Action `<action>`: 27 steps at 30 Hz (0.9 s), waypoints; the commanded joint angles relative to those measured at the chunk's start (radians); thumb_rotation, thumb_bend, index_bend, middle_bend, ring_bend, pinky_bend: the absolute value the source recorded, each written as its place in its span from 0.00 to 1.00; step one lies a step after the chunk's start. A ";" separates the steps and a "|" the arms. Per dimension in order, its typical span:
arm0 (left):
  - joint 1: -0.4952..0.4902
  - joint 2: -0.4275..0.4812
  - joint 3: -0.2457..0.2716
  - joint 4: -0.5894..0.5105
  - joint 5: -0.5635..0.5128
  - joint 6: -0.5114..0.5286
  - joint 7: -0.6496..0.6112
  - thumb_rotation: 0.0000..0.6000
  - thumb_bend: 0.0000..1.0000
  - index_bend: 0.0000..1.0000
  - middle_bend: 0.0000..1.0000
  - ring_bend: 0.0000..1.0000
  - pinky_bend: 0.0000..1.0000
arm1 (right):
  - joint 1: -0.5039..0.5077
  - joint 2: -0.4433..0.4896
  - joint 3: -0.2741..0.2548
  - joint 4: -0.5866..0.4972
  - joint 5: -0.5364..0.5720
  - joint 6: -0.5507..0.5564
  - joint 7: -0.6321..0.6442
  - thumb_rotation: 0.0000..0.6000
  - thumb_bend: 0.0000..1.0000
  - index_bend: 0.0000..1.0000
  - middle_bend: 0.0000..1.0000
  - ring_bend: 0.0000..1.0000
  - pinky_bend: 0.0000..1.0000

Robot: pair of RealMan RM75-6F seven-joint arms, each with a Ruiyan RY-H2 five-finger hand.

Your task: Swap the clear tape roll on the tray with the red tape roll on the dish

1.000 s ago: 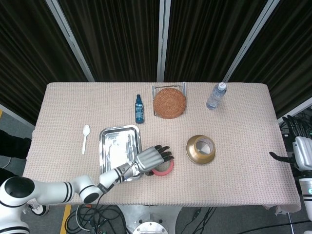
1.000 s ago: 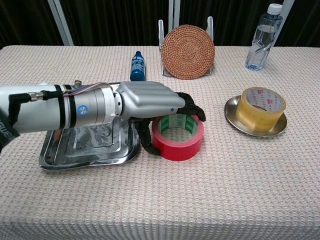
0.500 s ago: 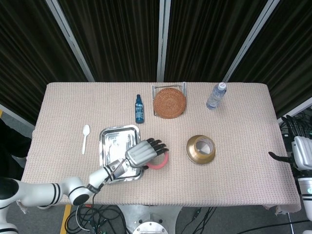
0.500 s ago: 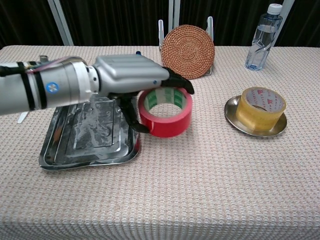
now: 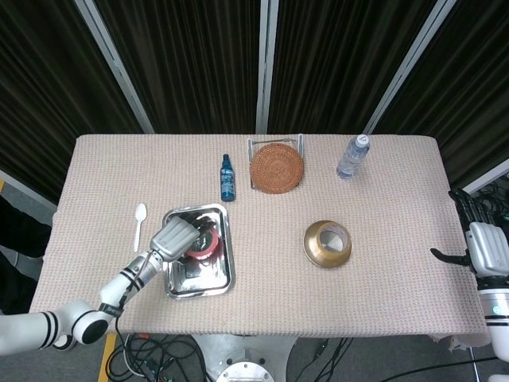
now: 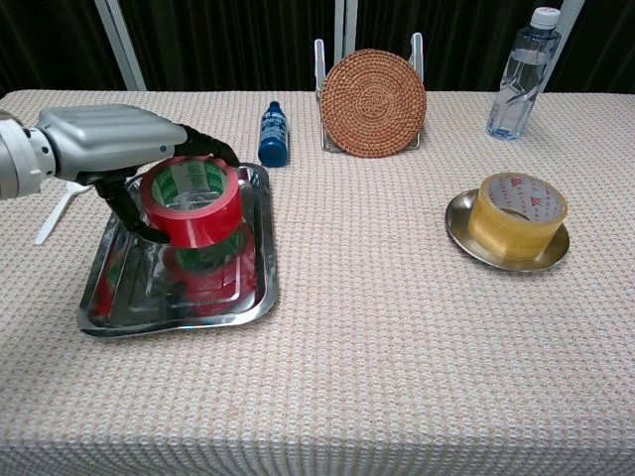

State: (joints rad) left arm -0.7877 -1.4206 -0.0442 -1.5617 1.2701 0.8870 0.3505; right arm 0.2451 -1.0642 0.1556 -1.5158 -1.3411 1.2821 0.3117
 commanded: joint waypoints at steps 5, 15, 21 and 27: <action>0.012 -0.055 0.015 0.059 0.047 0.005 -0.064 1.00 0.19 0.11 0.09 0.05 0.23 | 0.004 -0.010 0.001 0.002 0.009 -0.018 -0.011 1.00 0.00 0.00 0.00 0.00 0.00; 0.051 -0.023 0.020 0.035 0.077 0.071 -0.058 1.00 0.17 0.07 0.01 0.00 0.16 | -0.002 -0.013 0.003 0.004 0.005 -0.014 -0.009 1.00 0.00 0.00 0.00 0.00 0.00; 0.157 0.032 0.040 -0.046 0.081 0.241 0.014 1.00 0.16 0.07 0.01 0.00 0.16 | -0.032 -0.005 -0.016 -0.007 -0.018 0.025 -0.025 1.00 0.00 0.00 0.00 0.00 0.00; 0.349 0.080 0.068 -0.076 0.086 0.509 -0.015 1.00 0.16 0.07 0.02 0.00 0.15 | -0.122 -0.091 -0.051 0.061 -0.054 0.194 -0.150 1.00 0.00 0.00 0.00 0.00 0.00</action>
State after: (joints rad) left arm -0.5444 -1.3746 0.0050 -1.6144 1.3509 1.2666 0.3470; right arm 0.1655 -1.1046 0.1221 -1.4963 -1.3747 1.4018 0.2196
